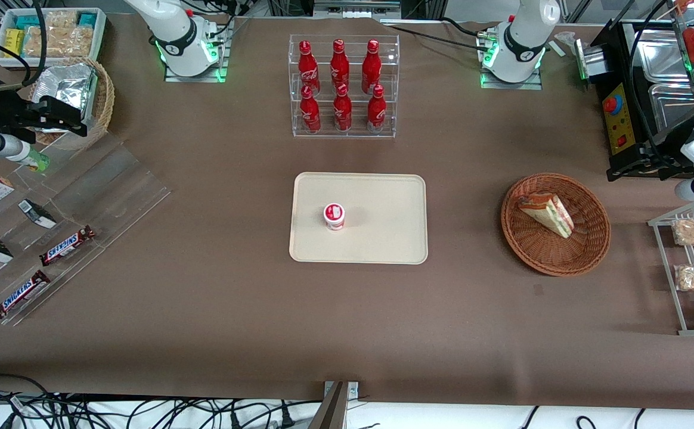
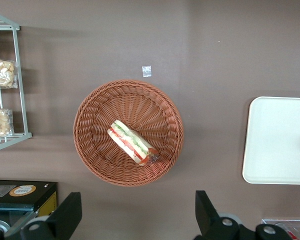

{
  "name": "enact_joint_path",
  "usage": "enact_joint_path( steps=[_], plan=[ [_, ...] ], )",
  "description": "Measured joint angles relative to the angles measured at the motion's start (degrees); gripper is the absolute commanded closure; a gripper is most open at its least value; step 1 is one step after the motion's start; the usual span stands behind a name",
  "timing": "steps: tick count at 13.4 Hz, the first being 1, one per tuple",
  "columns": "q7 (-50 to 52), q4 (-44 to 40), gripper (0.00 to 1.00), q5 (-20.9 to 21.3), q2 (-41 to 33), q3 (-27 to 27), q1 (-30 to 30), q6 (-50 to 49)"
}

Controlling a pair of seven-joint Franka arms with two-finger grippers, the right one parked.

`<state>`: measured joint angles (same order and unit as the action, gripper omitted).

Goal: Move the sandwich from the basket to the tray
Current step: 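Move the left gripper over the wrapped sandwich in the wicker basket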

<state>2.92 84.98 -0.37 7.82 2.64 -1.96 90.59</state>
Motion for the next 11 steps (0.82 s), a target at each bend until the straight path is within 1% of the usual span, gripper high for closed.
enact_joint_path(
  steps=[7,9,11],
  plan=[
    [1.55,0.29,0.0,0.0,1.61,-0.63,-0.61,-1.9],
    [6.88,2.53,0.0,0.09,1.89,-0.94,-0.9,-1.07],
    [12.76,8.57,0.0,0.66,1.73,-0.96,-0.91,5.16]
  ],
)
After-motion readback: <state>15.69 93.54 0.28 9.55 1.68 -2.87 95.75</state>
